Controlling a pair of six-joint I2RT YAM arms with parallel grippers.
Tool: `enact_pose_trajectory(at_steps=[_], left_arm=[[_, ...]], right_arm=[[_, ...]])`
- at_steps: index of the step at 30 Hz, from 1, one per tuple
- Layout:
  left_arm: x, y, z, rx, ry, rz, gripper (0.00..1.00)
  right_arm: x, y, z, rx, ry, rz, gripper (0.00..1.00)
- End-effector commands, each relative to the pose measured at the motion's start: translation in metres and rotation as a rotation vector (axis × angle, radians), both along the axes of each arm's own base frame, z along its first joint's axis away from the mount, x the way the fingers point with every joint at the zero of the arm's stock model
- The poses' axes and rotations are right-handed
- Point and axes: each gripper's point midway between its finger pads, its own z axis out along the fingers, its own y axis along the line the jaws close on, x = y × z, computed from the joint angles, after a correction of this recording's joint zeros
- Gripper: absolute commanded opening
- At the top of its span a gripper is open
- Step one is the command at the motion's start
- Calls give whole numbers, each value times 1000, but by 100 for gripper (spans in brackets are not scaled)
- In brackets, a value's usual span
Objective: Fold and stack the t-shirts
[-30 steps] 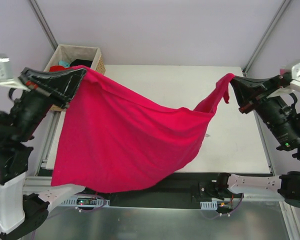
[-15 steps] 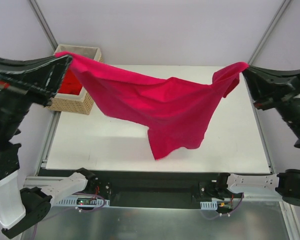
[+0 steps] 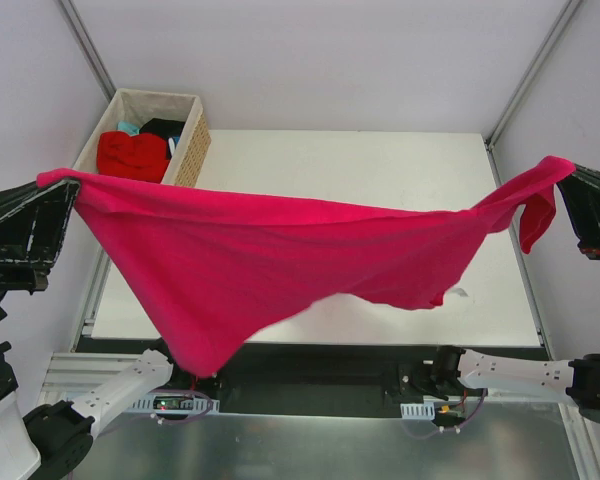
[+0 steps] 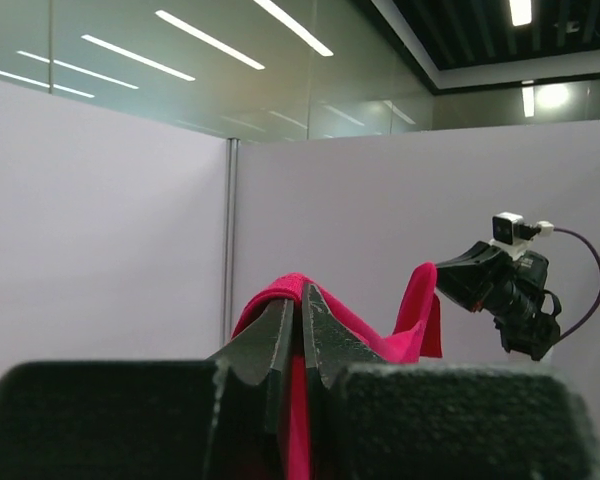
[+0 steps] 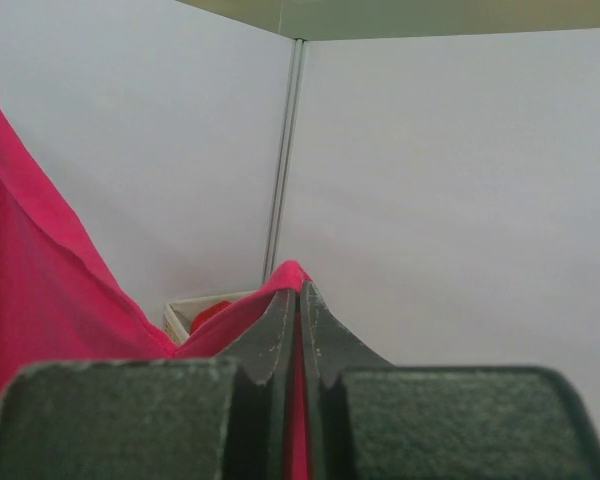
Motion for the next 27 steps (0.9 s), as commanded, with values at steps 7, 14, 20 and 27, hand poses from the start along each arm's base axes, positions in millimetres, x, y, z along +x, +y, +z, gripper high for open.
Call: enact_pose_trajectory(at_steps=[7,14,20,27], left_arm=[[47,-10,-16,-12,68,72,0],[142,-28,-82,11,262,219,0],[222,-38,-175,22,462,360,0],[295,-40,-260,57,623,504,0]], right_arm=[[22,-7,5,33,27,-152,1],[88,48,-49,-102,127,-382,1],[155,60,-117,-95,308,-523,1],[261,48,-230,-76,607,-572,1]])
